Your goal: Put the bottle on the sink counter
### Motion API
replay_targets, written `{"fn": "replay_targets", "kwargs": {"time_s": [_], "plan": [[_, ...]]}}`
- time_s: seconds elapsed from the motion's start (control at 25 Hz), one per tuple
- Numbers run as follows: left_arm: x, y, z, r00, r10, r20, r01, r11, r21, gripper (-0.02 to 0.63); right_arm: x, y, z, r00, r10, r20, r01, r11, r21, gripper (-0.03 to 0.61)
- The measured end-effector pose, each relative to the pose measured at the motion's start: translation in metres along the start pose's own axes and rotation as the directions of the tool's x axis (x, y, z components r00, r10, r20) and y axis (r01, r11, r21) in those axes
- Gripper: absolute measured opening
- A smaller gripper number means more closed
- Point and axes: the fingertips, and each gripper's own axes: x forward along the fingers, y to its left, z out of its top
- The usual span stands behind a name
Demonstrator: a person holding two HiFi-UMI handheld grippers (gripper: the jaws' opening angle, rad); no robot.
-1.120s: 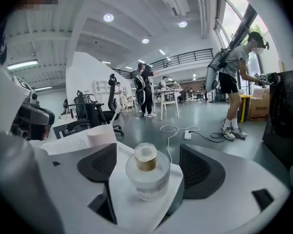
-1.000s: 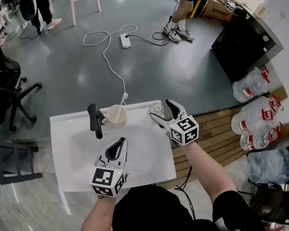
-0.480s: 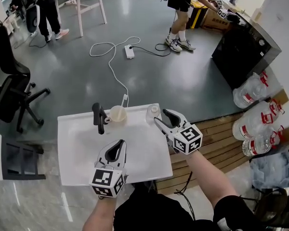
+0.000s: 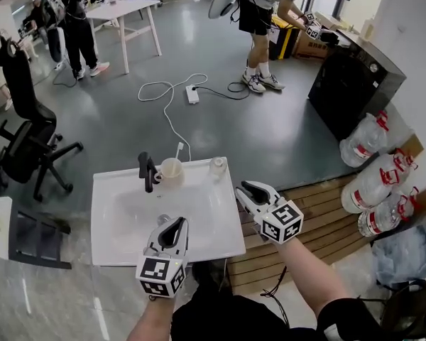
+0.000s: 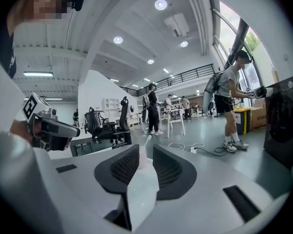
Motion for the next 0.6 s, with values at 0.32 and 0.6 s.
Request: {"fn": "replay_targets", "kwargs": {"time_s": [0.32,0.6], "plan": [[-0.046,-0.041,-0.002,1.000,0.022,-0.001,-0.022,1.000,0.014,0.021,-0.071,0.041,-0.005,1.000,0.004,0.012,-0.004,1.000,0.007,0.031],[-0.081,-0.065,-0.002,0.999,0.047,-0.003,-0.047,0.998,0.029,0.021,-0.117,0.087,-0.003,0.998,0.051,0.036,-0.052,0.997,0.050,0.017]]}}
